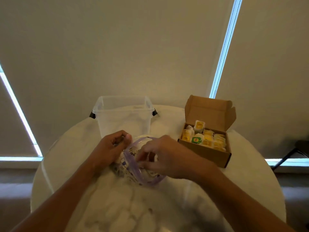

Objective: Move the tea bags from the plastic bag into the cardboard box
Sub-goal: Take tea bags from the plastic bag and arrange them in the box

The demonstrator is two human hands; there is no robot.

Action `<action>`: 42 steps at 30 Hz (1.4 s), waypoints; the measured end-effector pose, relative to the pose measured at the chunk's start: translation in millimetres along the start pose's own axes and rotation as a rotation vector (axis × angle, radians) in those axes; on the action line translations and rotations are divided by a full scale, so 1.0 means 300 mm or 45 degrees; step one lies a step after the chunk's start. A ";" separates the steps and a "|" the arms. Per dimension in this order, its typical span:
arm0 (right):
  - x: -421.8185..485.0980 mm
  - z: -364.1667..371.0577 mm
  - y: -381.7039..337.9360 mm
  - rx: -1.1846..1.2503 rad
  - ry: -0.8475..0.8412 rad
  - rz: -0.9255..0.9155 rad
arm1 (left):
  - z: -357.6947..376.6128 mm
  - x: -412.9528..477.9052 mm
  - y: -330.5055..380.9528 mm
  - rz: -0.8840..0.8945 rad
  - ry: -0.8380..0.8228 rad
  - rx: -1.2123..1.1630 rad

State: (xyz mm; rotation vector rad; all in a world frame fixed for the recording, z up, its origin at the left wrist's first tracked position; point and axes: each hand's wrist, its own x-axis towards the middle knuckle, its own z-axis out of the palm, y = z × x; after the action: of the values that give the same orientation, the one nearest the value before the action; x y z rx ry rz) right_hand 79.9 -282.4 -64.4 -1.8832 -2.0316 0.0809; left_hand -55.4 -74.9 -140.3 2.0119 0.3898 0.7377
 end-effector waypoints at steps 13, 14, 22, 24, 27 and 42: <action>0.055 0.155 0.001 -0.356 0.074 0.218 | -0.005 0.002 -0.011 -0.032 -0.001 0.063; 0.041 0.137 0.006 -0.247 0.109 0.212 | -0.007 0.003 -0.014 -0.029 0.003 0.065; -0.103 -0.016 0.094 0.899 0.185 0.486 | 0.000 0.010 -0.016 -0.039 0.016 0.057; -0.102 -0.025 0.104 1.050 0.193 0.542 | 0.003 0.010 -0.014 -0.038 0.024 0.031; -0.105 -0.031 0.114 1.220 0.255 0.555 | 0.008 0.005 -0.008 -0.063 0.032 -0.003; -0.126 -0.056 0.178 2.049 0.641 0.487 | 0.013 -0.004 0.018 -0.088 0.044 0.015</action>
State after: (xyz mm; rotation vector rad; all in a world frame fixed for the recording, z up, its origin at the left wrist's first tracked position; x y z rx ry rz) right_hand 137.4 -316.9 -72.5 -0.9421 -0.6433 0.9010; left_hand -53.9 -80.9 -137.5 1.9883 0.4824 0.7291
